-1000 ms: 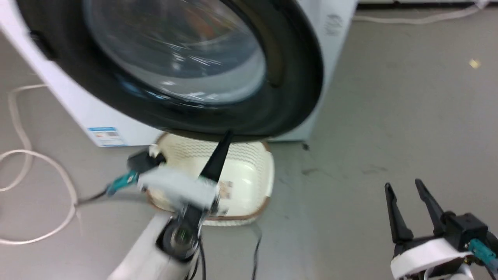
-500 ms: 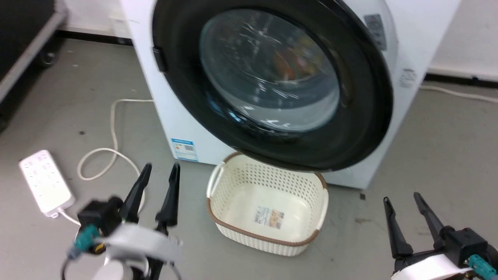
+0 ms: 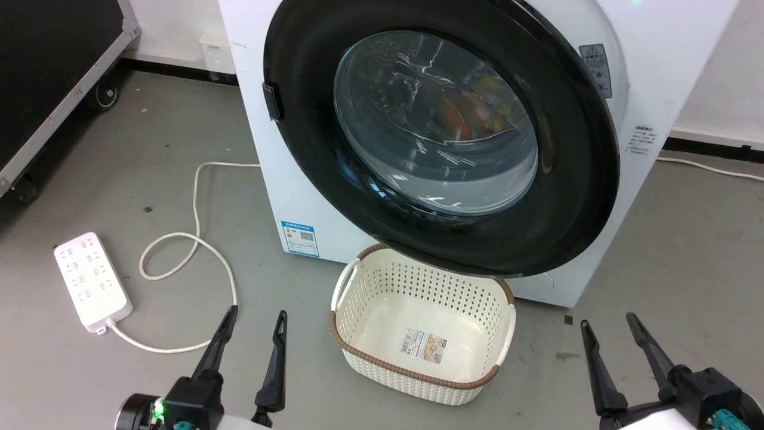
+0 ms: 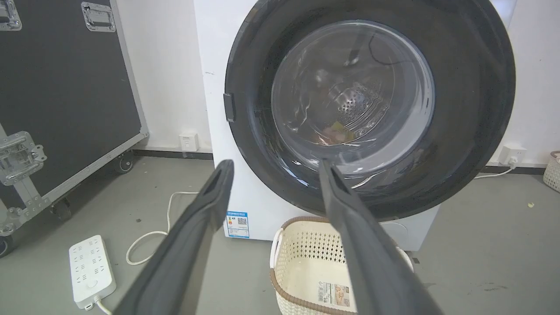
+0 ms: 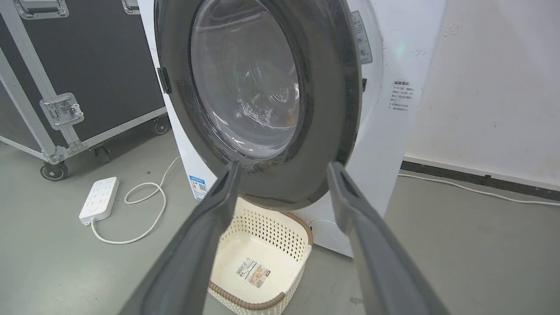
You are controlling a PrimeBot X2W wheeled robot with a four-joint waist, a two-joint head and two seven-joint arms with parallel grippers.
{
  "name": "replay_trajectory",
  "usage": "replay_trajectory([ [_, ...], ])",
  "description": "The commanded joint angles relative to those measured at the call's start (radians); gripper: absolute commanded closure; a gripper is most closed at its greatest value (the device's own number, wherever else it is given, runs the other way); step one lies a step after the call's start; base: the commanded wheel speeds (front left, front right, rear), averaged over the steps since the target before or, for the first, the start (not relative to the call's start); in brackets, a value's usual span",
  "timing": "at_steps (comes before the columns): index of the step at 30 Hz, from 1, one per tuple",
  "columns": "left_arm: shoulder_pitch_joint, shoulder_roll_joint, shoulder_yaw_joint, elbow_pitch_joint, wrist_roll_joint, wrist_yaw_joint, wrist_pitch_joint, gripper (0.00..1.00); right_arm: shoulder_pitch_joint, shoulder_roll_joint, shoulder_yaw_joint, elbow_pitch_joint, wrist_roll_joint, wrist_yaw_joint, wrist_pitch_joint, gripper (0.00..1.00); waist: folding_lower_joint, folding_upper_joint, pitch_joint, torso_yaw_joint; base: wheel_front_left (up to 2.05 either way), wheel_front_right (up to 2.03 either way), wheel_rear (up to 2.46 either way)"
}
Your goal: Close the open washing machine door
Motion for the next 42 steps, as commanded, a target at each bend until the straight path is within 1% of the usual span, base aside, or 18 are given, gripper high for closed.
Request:
replay_trajectory([
  [1, 0.011, -0.003, 0.007, -0.001, 0.011, -0.006, -0.004, 0.00, 0.014, 0.000, 0.003, -0.007, 0.002, 0.001, -0.006, 0.00, 0.0000, 0.0000, 0.002, 0.000, 0.00, 0.00, 0.00],
  [2, 0.013, -0.011, 0.015, 0.003, 0.024, -0.018, -0.004, 0.00, 0.016, 0.000, 0.004, -0.013, 0.002, 0.001, -0.007, 0.00, 0.0000, 0.0000, 0.006, 0.002, 0.00, 0.00, 0.00],
  [4, 0.012, -0.016, 0.019, 0.004, 0.029, -0.024, -0.004, 0.00, 0.017, 0.000, 0.005, -0.017, 0.001, 0.001, -0.008, 0.00, 0.0000, 0.0000, 0.010, 0.004, 0.00, 0.00, 0.00],
  [5, 0.007, -0.026, 0.025, 0.005, 0.039, -0.035, -0.004, 0.00, 0.014, 0.000, 0.014, -0.028, 0.002, 0.001, -0.009, 0.23, 0.0000, 0.0000, 0.020, 0.007, 0.00, 0.00, 0.00],
  [6, 0.007, -0.026, 0.025, 0.005, 0.039, -0.035, -0.004, 0.00, 0.014, 0.000, 0.014, -0.028, 0.002, 0.001, -0.009, 0.23, 0.0000, 0.0000, 0.020, 0.007, 0.00, 0.00, 0.00],
  [7, 0.001, -0.036, 0.027, 0.006, 0.052, -0.044, -0.004, 0.00, 0.007, 0.000, 0.025, -0.043, -0.008, 0.001, -0.010, 1.00, 0.0000, 0.0000, 0.035, 0.011, 0.00, 0.00, 0.00],
  [9, -0.003, -0.041, 0.027, 0.007, 0.059, -0.048, -0.004, 0.00, 0.001, 0.000, 0.032, -0.052, -0.018, 0.001, -0.011, 1.00, 0.0000, 0.0000, 0.044, 0.014, 0.00, 0.00, 0.00],
  [10, -0.013, -0.053, 0.026, 0.007, 0.070, -0.055, -0.004, 0.00, -0.018, 0.000, 0.046, -0.073, -0.037, 0.001, -0.010, 1.00, 0.0000, 0.0000, 0.071, 0.021, 0.00, 0.00, 0.00],
  [12, -0.021, -0.059, 0.026, 0.007, 0.074, -0.060, -0.004, 0.00, -0.032, 0.000, 0.055, -0.083, -0.049, 0.001, -0.007, 1.00, 0.0000, 0.0000, 0.088, 0.026, 0.00, 0.00, 0.00],
  [14, -0.039, -0.072, 0.025, 0.004, 0.084, -0.068, -0.004, 0.00, -0.066, -0.017, 0.077, -0.101, -0.069, 0.001, 0.009, 1.00, 0.0000, 0.0000, 0.124, 0.035, 0.00, 0.00, 0.00],
  [15, -0.058, -0.084, 0.023, -0.001, 0.094, -0.073, -0.004, 0.00, -0.114, -0.056, 0.104, -0.116, -0.079, 0.001, 0.033, 1.00, 0.0000, 0.0000, 0.167, 0.045, 0.00, 0.00, 0.00],
  [16, -0.058, -0.084, 0.023, -0.001, 0.094, -0.073, -0.004, 0.00, -0.114, -0.056, 0.104, -0.116, -0.079, 0.001, 0.033, 1.00, 0.0000, 0.0000, 0.167, 0.045, 0.00, 0.00, 0.00],
  [17, -0.069, -0.090, 0.021, -0.005, 0.099, -0.076, -0.004, 0.00, -0.142, -0.080, 0.116, -0.121, -0.080, 0.001, 0.047, 1.00, 0.0000, 0.0000, 0.190, 0.050, 0.00, 0.00, 0.00],
  [21, -0.109, -0.109, 0.015, -0.017, 0.117, -0.082, -0.004, 0.00, -0.267, -0.196, 0.149, -0.115, -0.054, 0.001, 0.106, 1.00, 0.0000, 0.0000, 0.268, 0.071, 0.00, 0.00, 0.00],
  [26, -0.150, -0.125, 0.011, -0.032, 0.130, -0.088, -0.004, 0.00, -0.421, -0.319, 0.149, -0.057, 0.017, 0.001, 0.170, 1.00, 0.0000, 0.0000, 0.342, 0.094, 0.00, 0.00, 0.00],
  [30, -0.177, -0.135, 0.010, -0.040, 0.135, -0.091, -0.004, 0.00, -0.523, -0.380, 0.139, 0.008, 0.088, 0.001, 0.197, 1.00, 0.0000, 0.0000, 0.383, 0.107, 0.00, 0.00, 0.00],
  [35, -0.202, -0.143, 0.014, -0.047, 0.139, -0.093, -0.004, 0.00, -0.630, -0.435, 0.151, 0.062, 0.125, 0.001, 0.216, 1.00, 0.0000, 0.0000, 0.428, 0.112, 0.00, 0.00, 0.00],
  [42, -0.226, -0.152, 0.011, -0.055, 0.143, -0.090, -0.004, 0.00, -0.780, -0.470, 0.149, 0.180, 0.176, 0.001, 0.234, 1.00, 0.0000, 0.0000, 0.473, 0.116, 0.00, 0.00, 0.00],
])
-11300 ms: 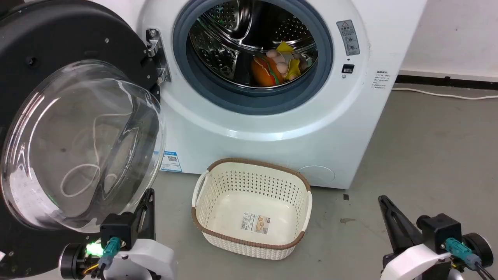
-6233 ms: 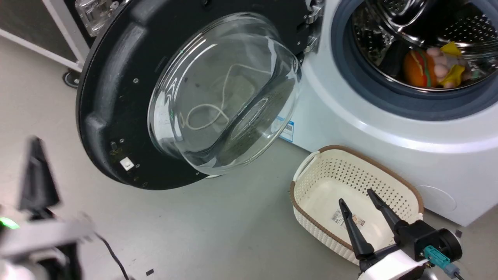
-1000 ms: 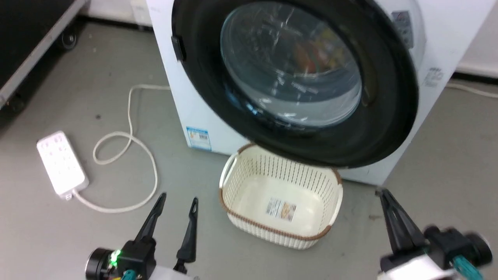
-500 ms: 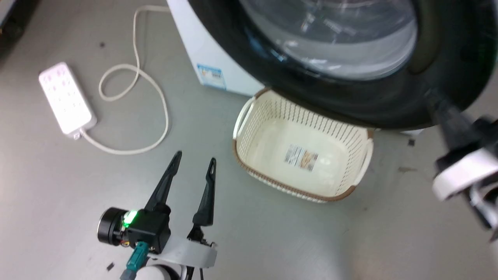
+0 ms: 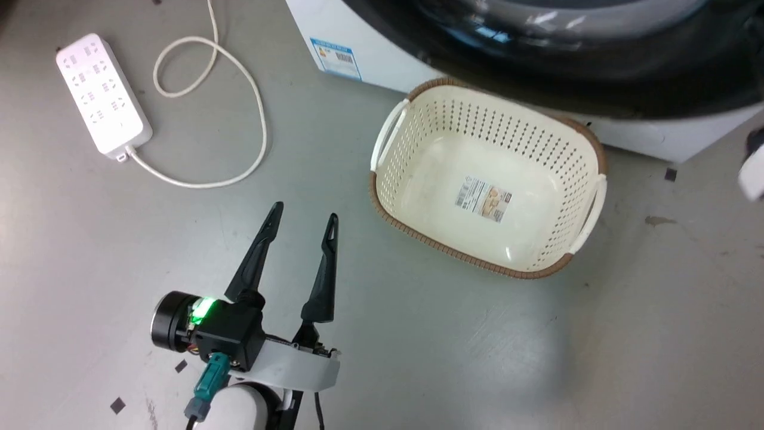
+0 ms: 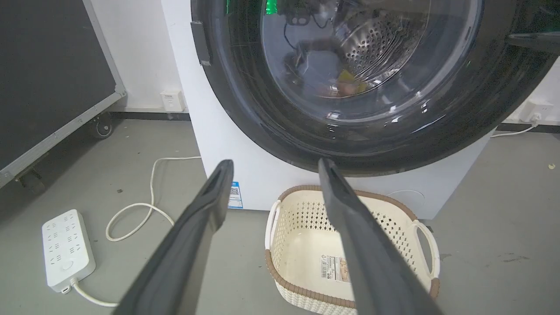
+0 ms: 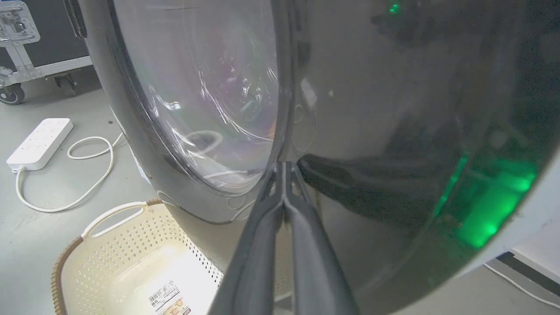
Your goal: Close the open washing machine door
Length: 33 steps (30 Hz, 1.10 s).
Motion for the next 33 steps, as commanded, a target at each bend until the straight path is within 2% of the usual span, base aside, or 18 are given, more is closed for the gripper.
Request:
replay_trajectory([
  [1, -0.016, -0.006, -0.003, -0.003, 0.007, 0.001, -0.004, 0.00, -0.045, -0.015, -0.009, 0.030, 0.014, -0.002, 0.004, 1.00, -0.0001, 0.0000, 0.012, 0.003, 0.00, 0.00, 0.00],
  [13, -0.033, -0.012, -0.013, 0.001, 0.010, 0.005, -0.004, 0.00, -0.261, -0.014, -0.069, 0.259, 0.015, -0.002, -0.020, 1.00, -0.0001, 0.0000, 0.036, 0.002, 0.00, 0.00, 0.00],
  [18, -0.031, -0.013, -0.008, 0.008, 0.003, 0.006, -0.004, 0.00, -0.263, 0.002, -0.065, 0.313, 0.008, -0.002, -0.059, 1.00, -0.0001, 0.0000, 0.006, -0.004, 0.00, 0.00, 0.00],
  [23, -0.014, -0.014, 0.011, 0.024, -0.012, 0.008, -0.004, 0.00, -0.201, 0.032, -0.042, 0.351, 0.014, -0.002, -0.116, 1.00, -0.0001, 0.0000, -0.069, -0.020, 0.00, 0.00, 0.00],
  [25, -0.003, -0.014, 0.020, 0.033, -0.018, 0.007, -0.004, 0.00, -0.159, 0.042, -0.029, 0.354, 0.014, -0.002, -0.147, 0.13, -0.0001, 0.0000, -0.110, -0.028, 0.00, 0.00, 0.00],
  [26, 0.004, -0.014, 0.025, 0.040, -0.021, 0.006, -0.004, 0.00, -0.135, 0.047, -0.024, 0.355, 0.015, -0.002, -0.159, 0.00, -0.0001, 0.0000, -0.134, -0.032, 0.00, 0.00, 0.00],
  [33, 0.071, -0.009, 0.067, 0.099, -0.028, -0.007, -0.004, 0.00, 0.077, 0.115, -0.040, 0.282, 0.033, -0.002, -0.220, 0.00, -0.0001, 0.0000, -0.302, -0.070, 0.00, 0.00, 0.00],
])
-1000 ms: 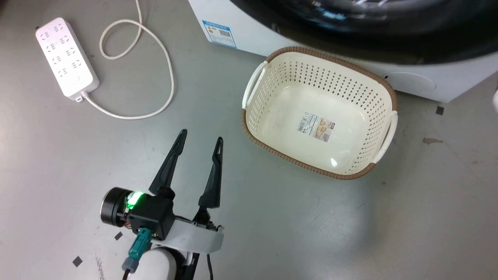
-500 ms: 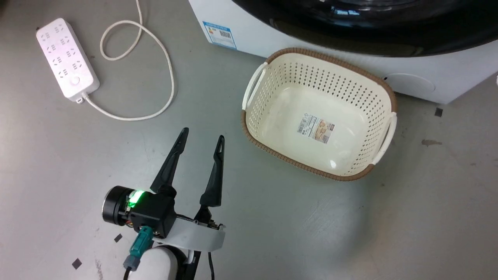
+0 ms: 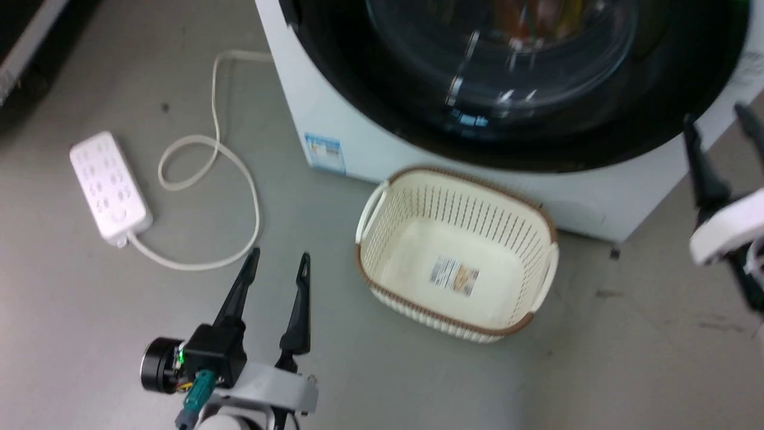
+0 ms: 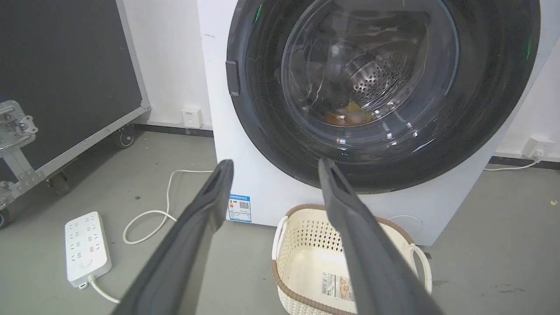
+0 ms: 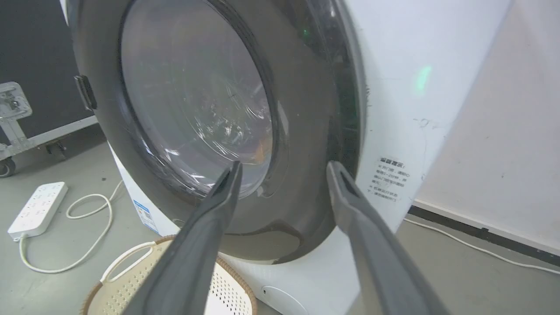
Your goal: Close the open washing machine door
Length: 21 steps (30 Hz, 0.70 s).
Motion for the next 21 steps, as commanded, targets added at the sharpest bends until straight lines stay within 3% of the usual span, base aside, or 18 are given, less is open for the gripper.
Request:
replay_trajectory([
  [1, 0.023, 0.007, 0.009, 0.013, 0.005, -0.006, -0.004, 0.00, 0.065, 0.028, -0.015, -0.043, 0.008, -0.001, -0.015, 0.00, 0.0001, -0.0001, -0.106, -0.036, 0.00, 0.00, 0.00],
  [13, 0.108, 0.013, 0.044, 0.053, -0.012, -0.023, -0.004, 0.00, 0.491, 0.259, -0.182, -0.390, -0.107, -0.001, -0.037, 0.00, 0.0001, -0.0001, -0.248, -0.106, 0.00, 0.00, 0.00],
  [21, 0.103, 0.032, 0.030, 0.102, -0.006, -0.036, -0.004, 0.00, 0.669, 0.345, -0.230, -0.536, -0.193, -0.001, -0.034, 0.00, 0.0001, -0.0001, -0.256, -0.124, 0.00, 0.00, 0.00],
])
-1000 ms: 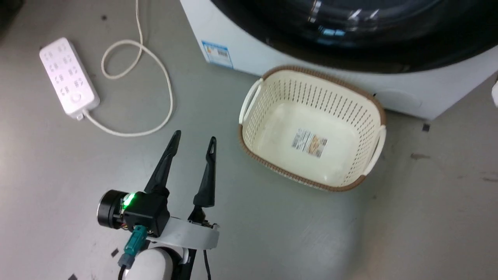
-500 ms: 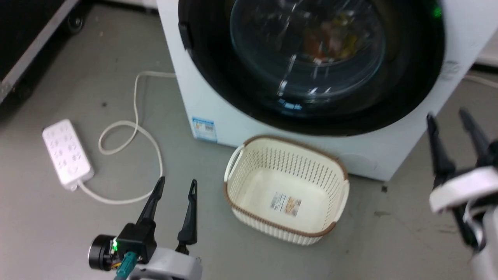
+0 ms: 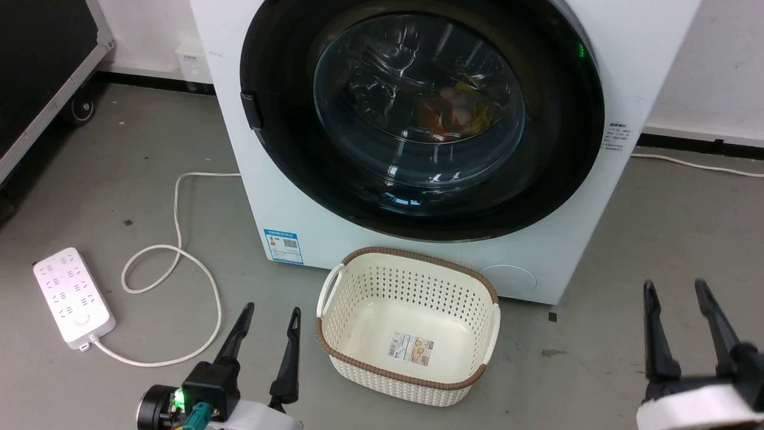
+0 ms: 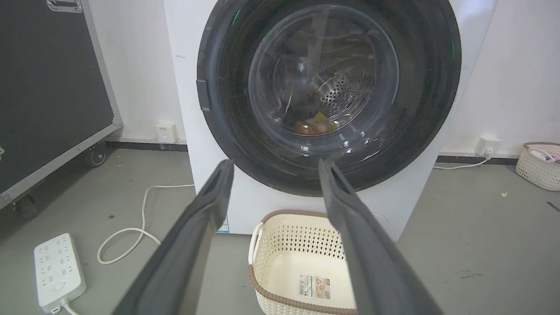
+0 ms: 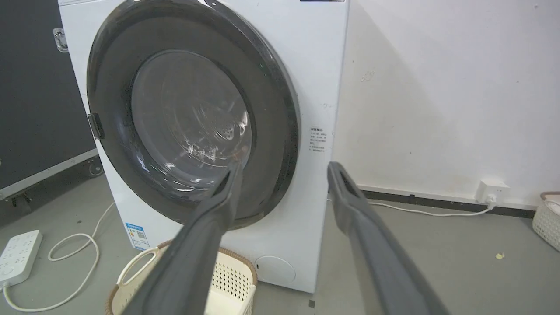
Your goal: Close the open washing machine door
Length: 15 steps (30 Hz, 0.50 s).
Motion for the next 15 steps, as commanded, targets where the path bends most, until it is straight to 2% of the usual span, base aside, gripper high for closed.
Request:
replay_trajectory([
  [1, -0.001, 0.008, -0.003, 0.012, 0.003, -0.003, -0.004, 0.00, 0.046, 0.013, 0.004, -0.024, -0.026, -0.001, -0.001, 0.00, 0.0001, 0.0000, 0.001, -0.002, 0.00, 0.00, 0.00],
  [7, -0.011, 0.009, -0.003, 0.033, 0.000, 0.003, -0.004, 0.00, 0.116, 0.019, 0.019, -0.034, -0.036, -0.001, 0.004, 0.00, 0.0001, 0.0000, 0.002, -0.011, 0.00, 0.00, 0.00],
  [15, -0.014, 0.006, -0.013, 0.044, -0.009, -0.005, -0.004, 0.00, 0.133, 0.019, 0.025, -0.014, -0.032, -0.001, 0.004, 0.00, 0.0001, 0.0000, 0.004, -0.009, 0.00, 0.00, 0.00],
])
